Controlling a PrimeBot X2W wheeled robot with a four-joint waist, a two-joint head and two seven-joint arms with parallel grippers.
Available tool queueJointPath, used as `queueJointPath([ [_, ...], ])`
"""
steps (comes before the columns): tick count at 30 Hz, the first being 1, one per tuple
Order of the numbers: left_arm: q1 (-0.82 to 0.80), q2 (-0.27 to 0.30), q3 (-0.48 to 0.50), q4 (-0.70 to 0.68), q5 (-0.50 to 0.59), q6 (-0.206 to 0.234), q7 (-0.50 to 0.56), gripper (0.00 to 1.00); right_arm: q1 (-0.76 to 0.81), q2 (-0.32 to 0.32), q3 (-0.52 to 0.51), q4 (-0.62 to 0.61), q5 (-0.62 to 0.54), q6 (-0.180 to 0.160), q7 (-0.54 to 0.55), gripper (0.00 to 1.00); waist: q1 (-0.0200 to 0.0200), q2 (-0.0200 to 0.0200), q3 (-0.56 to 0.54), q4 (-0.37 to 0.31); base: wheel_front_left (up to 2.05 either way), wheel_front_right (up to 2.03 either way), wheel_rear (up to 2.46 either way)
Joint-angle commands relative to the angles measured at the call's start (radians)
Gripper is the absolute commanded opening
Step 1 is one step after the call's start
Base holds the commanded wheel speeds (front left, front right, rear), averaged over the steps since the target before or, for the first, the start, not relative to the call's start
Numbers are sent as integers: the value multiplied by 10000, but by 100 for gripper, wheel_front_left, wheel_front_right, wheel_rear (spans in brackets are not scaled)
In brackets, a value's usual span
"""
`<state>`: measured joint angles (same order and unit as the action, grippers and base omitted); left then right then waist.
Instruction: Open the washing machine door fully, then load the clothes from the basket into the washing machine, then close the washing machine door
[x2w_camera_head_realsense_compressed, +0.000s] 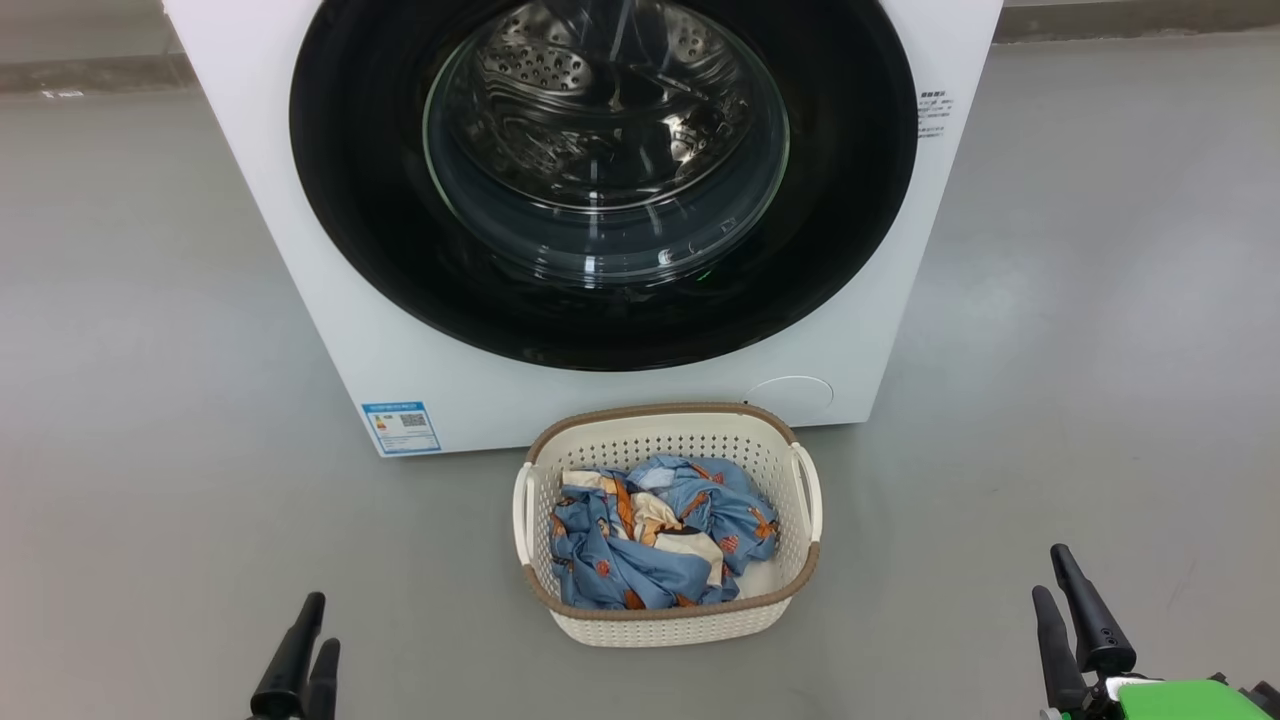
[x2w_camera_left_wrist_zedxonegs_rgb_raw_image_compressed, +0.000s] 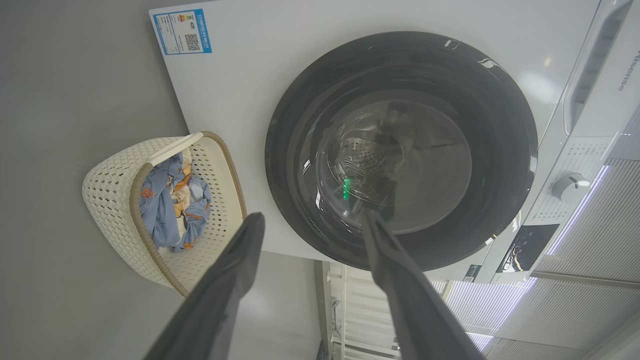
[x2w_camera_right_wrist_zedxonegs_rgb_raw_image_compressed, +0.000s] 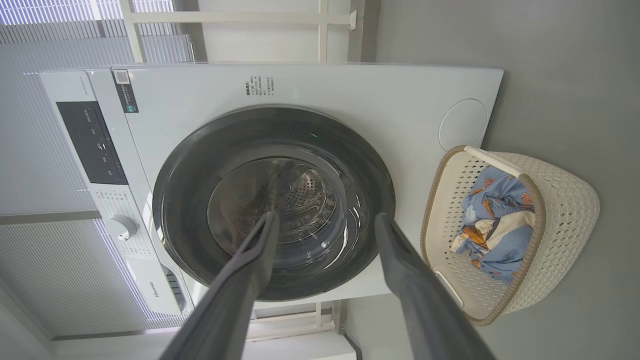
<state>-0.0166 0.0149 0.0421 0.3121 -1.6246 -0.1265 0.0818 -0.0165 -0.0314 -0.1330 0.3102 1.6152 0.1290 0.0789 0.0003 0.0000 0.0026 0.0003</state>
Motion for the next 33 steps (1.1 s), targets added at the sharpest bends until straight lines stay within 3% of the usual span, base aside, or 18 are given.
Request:
queueJointPath([
  [1,-287,129,1,-310,-11,-14,-76,100,-175,-69,76,-324,-157,2,-70,100,0,0,8,1,0,0,0],
  [17,-363,161,-101,-440,426,-18,-546,100,-133,-86,89,-545,-776,4,-537,100,-2,0,0,28,0,0,0],
  [33,-423,192,114,-1168,1916,-22,-1018,100,-192,-103,55,-1301,-2682,6,-1005,100,-2,0,-1,65,0,0,0],
])
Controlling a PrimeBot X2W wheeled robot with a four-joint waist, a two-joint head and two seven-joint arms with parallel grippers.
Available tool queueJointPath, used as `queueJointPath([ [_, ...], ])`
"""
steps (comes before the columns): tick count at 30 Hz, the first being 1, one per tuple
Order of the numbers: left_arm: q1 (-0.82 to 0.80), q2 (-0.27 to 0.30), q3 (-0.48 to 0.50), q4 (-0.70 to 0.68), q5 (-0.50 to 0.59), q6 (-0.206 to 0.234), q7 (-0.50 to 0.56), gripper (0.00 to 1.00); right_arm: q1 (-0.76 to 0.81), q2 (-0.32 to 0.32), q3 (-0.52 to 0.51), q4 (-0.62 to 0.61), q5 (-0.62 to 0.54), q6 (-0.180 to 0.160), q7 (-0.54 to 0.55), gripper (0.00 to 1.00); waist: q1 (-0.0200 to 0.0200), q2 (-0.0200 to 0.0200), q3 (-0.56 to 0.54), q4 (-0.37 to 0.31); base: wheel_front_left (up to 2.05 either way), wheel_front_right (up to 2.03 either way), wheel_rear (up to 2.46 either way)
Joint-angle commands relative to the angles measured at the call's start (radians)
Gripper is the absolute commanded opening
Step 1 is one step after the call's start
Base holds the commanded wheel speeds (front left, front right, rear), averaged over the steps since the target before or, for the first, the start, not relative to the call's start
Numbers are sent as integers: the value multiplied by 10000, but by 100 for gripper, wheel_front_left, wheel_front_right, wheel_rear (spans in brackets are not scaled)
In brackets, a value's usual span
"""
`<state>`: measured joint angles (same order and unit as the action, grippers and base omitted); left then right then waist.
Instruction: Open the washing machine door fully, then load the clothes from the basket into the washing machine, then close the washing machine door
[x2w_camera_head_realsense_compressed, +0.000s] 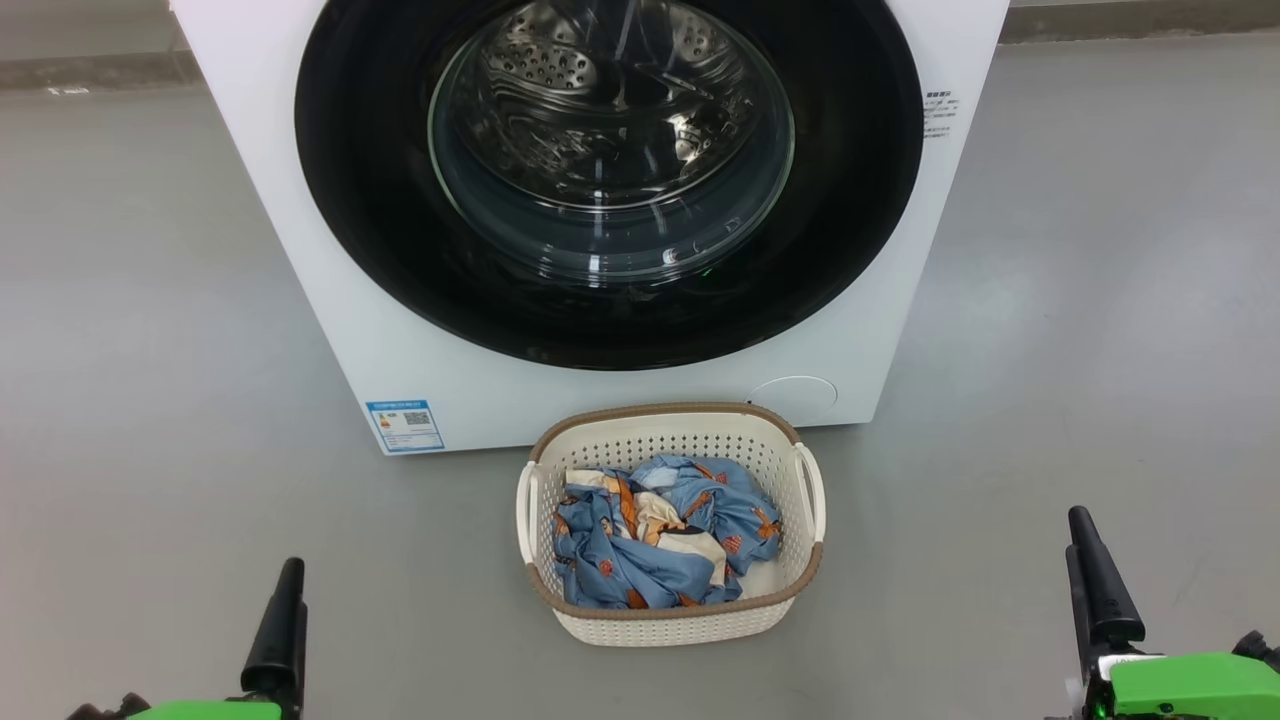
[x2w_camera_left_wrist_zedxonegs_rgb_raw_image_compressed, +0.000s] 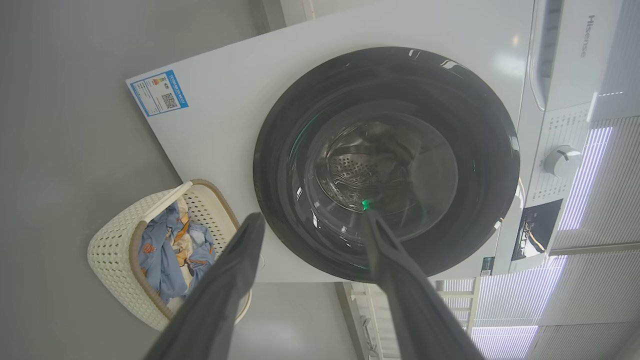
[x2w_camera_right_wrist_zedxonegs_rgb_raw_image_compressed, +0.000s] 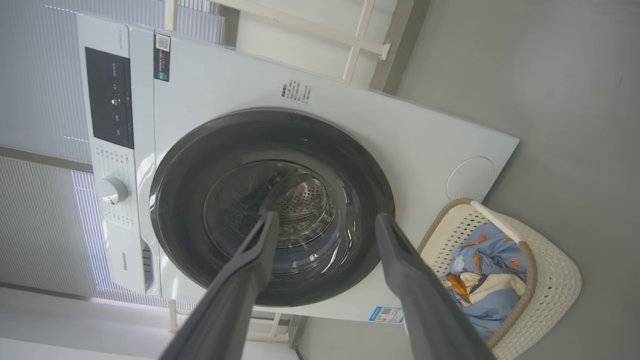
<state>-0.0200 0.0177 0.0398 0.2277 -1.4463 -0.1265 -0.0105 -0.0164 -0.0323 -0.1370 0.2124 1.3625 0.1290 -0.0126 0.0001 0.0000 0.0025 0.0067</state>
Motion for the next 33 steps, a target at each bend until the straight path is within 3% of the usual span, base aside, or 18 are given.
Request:
queueJointPath([
  [1,-385,165,120,-377,261,-22,-125,100,-194,-94,112,-401,-316,6,-120,100,-1,0,2,5,0,0,0],
  [6,-391,175,-37,-681,972,-16,-271,100,-186,-99,178,-739,-1149,7,-265,100,-1,0,19,33,0,0,0],
  [7,-381,193,-376,-1260,2233,334,-536,100,-144,-109,372,-1159,-2315,8,-529,100,-1,0,57,73,0,0,0],
  [24,-441,224,-992,-2090,4595,1118,-1007,100,-90,-126,577,-1568,-4336,10,-996,100,-1,0,111,139,0,0,0],
  [33,-501,242,-1458,-2670,6508,1922,-1273,100,-78,-135,720,-1782,-5642,12,-1260,100,-1,0,115,191,0,0,0],
])
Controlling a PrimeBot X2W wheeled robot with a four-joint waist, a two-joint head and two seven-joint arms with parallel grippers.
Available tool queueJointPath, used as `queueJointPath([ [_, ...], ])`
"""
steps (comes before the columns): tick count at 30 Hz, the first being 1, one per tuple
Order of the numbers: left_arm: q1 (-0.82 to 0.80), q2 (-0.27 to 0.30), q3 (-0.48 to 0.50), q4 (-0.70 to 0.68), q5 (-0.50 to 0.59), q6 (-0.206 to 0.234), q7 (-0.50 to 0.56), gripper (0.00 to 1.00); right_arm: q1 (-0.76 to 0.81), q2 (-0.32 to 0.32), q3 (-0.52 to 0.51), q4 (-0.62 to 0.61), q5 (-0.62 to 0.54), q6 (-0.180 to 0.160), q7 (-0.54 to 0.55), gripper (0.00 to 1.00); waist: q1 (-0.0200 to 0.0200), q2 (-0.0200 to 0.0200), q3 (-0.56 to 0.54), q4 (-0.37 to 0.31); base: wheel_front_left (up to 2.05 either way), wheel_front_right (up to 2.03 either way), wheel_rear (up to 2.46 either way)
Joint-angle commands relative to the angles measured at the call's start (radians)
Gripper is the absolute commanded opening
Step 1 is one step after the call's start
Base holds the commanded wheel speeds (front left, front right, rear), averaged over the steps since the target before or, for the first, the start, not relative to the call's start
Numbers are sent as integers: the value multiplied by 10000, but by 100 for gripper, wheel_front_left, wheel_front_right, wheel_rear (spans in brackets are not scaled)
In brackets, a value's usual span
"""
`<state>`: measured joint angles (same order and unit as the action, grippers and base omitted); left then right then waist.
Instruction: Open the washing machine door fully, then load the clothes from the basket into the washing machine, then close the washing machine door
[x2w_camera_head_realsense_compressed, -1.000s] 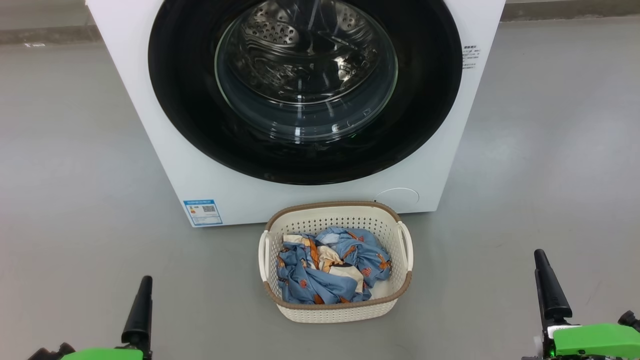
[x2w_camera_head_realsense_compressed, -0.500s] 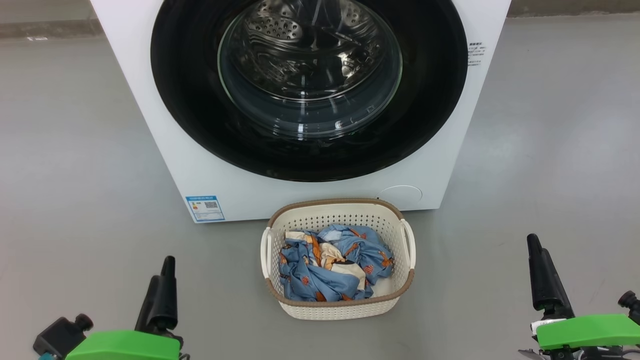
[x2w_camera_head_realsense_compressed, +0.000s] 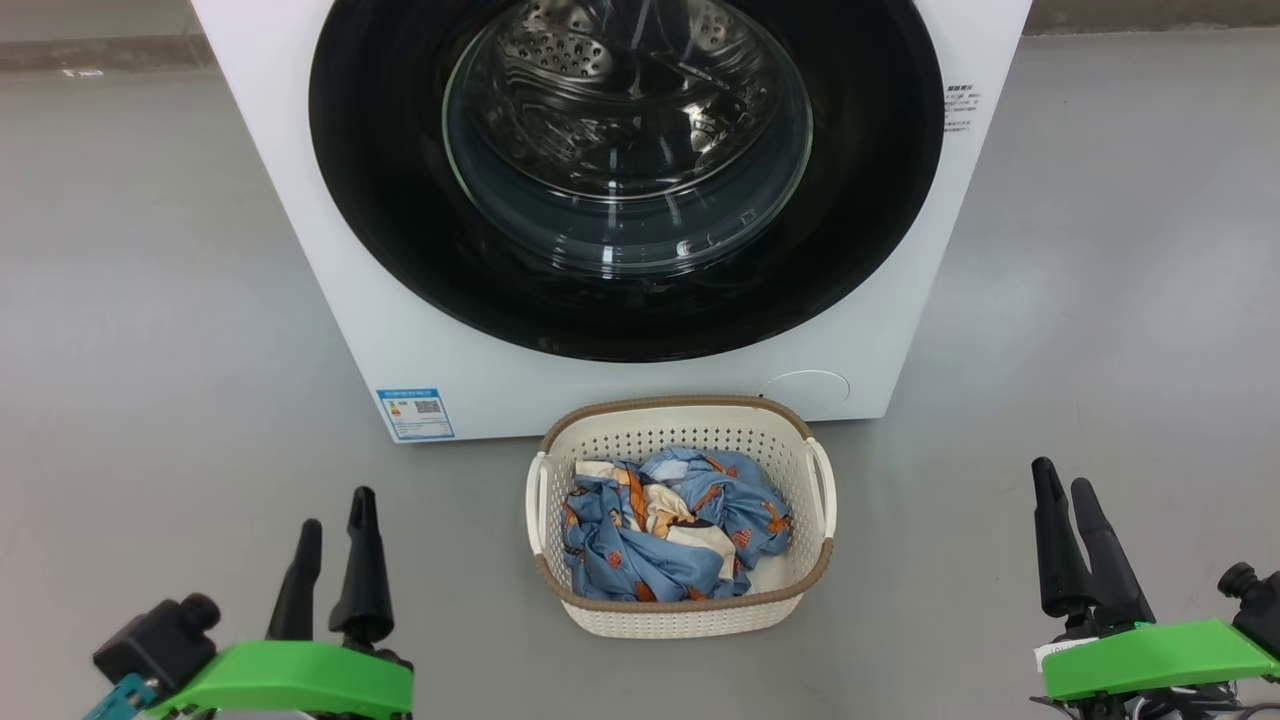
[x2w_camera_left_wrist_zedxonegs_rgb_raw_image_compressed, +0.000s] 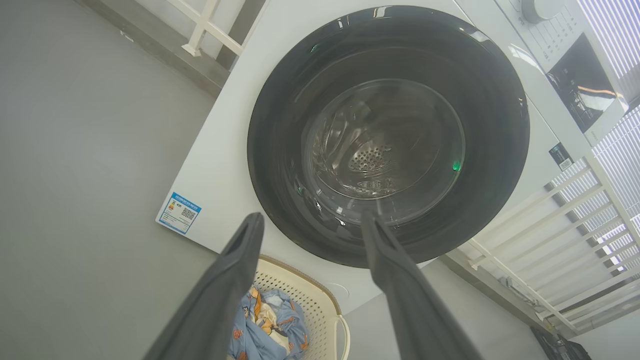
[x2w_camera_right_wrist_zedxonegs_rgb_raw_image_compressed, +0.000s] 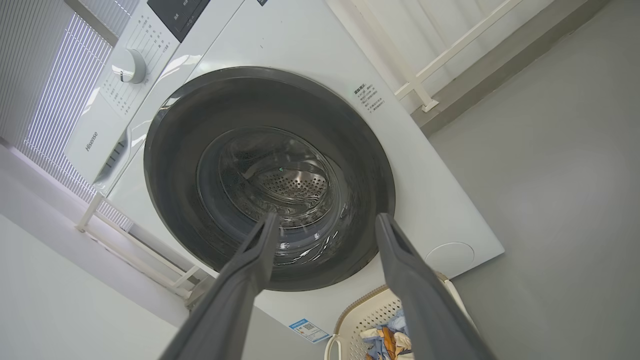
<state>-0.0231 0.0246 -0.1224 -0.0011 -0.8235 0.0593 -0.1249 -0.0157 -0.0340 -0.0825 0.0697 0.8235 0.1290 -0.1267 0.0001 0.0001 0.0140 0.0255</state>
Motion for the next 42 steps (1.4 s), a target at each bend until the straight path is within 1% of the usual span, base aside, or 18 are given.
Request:
queueJointPath([
  [1,-478,175,92,-442,528,154,-158,100,-85,-119,186,-368,-392,12,-149,100,-1,-1,-2,6,0,0,0],
  [7,-482,187,-430,-568,1909,649,-334,100,-60,-125,254,-425,-1293,13,-324,100,-1,-1,-9,23,0,0,0],
  [14,-535,201,-946,-418,3246,1130,-541,100,0,-132,278,-343,-2434,14,-529,100,-1,-1,-35,49,0,0,0],
  [18,-564,208,-1178,-379,3817,1385,-658,100,-6,-137,325,-312,-3010,14,-645,100,-1,-1,-28,49,0,0,0],
  [23,-598,218,-1469,-380,4606,1630,-805,100,-12,-142,410,-371,-3718,15,-792,100,-1,-1,-16,24,0,0,0],
  [26,-606,222,-1571,-376,4860,1729,-864,100,-10,-144,418,-411,-3969,15,-850,100,-1,-1,-2,20,0,0,0],
  [27,-625,226,-1665,-361,5155,1811,-923,100,5,-146,436,-452,-4229,15,-909,100,-1,-1,9,16,0,0,0],
  [33,-669,238,-1904,-273,6006,2027,-1100,100,50,-152,484,-520,-4934,16,-1084,100,-1,-1,28,16,0,0,0],
  [42,-662,256,-2203,-1,6777,2280,-1365,100,135,-162,554,-278,-5757,17,-1348,100,-1,-1,-62,48,0,0,0],
])
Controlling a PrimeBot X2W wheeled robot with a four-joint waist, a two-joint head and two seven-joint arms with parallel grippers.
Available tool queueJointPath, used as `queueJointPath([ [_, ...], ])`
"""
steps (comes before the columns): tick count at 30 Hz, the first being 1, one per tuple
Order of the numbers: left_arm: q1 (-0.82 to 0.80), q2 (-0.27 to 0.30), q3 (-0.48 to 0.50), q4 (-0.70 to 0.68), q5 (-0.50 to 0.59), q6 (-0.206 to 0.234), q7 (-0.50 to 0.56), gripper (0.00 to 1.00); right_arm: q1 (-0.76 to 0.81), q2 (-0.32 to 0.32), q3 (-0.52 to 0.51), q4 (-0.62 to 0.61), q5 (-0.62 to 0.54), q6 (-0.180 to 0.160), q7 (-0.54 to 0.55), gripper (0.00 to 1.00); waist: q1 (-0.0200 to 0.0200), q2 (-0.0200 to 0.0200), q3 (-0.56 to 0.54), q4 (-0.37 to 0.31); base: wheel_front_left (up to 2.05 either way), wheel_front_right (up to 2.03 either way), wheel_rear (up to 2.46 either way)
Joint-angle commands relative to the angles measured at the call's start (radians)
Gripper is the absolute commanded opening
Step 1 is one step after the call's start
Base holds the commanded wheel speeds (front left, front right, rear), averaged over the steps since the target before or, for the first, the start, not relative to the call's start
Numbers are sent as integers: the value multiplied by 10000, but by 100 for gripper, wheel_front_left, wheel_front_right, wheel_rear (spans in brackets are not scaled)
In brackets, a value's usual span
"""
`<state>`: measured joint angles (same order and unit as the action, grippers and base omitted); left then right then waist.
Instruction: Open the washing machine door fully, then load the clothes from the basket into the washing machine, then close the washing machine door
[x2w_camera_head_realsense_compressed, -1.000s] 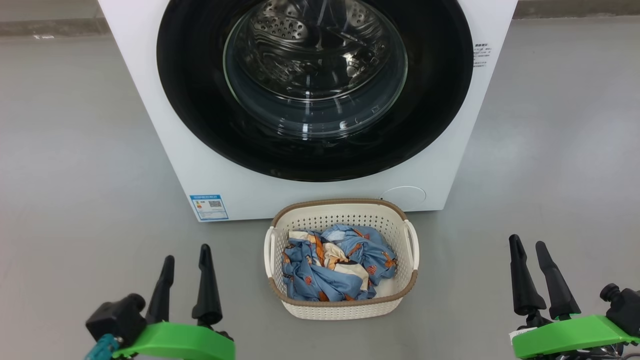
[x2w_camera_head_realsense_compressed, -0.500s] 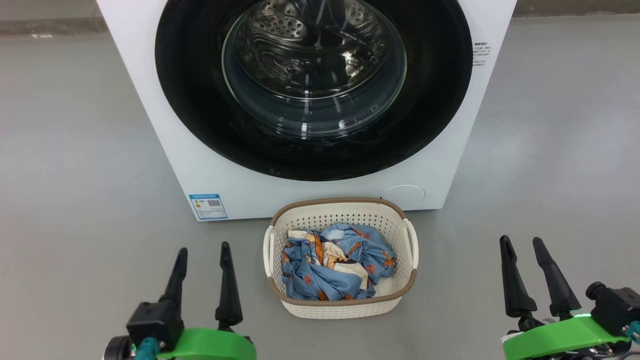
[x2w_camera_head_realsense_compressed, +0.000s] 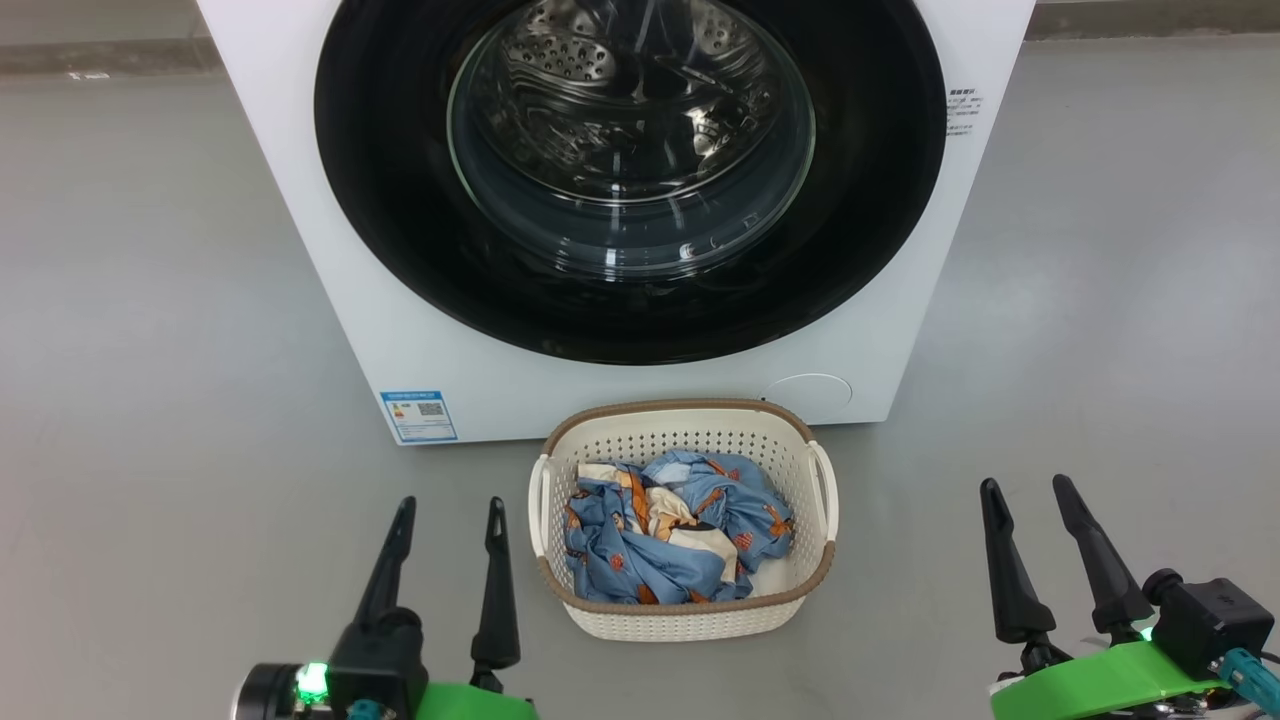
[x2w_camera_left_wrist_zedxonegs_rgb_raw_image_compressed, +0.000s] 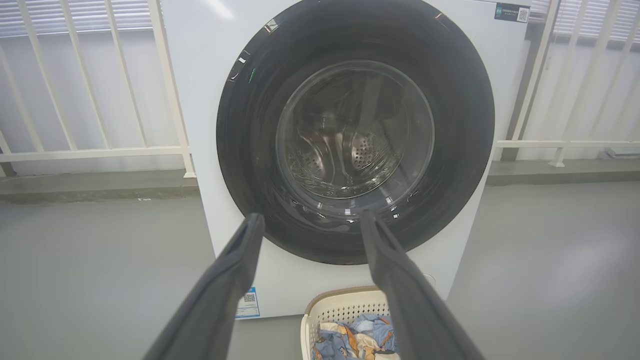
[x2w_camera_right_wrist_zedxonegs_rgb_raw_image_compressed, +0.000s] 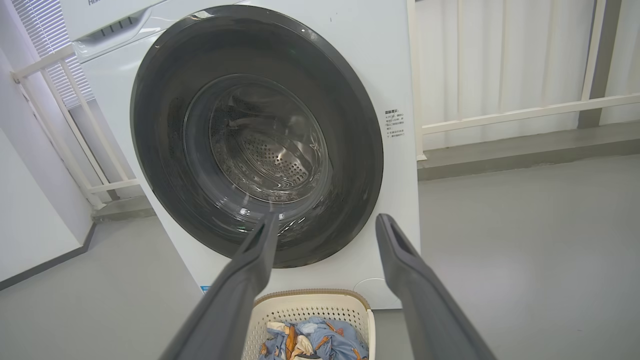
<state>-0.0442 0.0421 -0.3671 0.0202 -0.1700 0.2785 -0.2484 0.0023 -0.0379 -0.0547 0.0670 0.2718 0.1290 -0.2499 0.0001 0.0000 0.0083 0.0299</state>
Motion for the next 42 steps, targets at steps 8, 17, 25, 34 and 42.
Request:
queueJointPath([
  [8,-332,81,306,341,-278,-42,-134,100,14,-123,346,243,-18,17,-118,100,-1,0,-95,29,0,0,0],
  [17,-303,81,419,928,-1086,-327,-134,100,3,-123,427,453,-61,17,-118,100,-1,0,-155,-16,0,0,0],
  [25,-320,81,457,1065,-1291,-460,-134,100,-9,-123,426,472,-54,17,-118,100,-1,0,-147,-43,0,0,0],
  [34,-355,81,459,1135,-1313,-468,-134,100,-17,-123,380,401,-43,17,-118,100,-1,0,-149,-31,0,0,0],
  [42,-366,81,486,1063,-1317,-413,-134,100,-31,-123,330,396,39,17,-118,100,-1,0,-140,-8,0,0,0],
])
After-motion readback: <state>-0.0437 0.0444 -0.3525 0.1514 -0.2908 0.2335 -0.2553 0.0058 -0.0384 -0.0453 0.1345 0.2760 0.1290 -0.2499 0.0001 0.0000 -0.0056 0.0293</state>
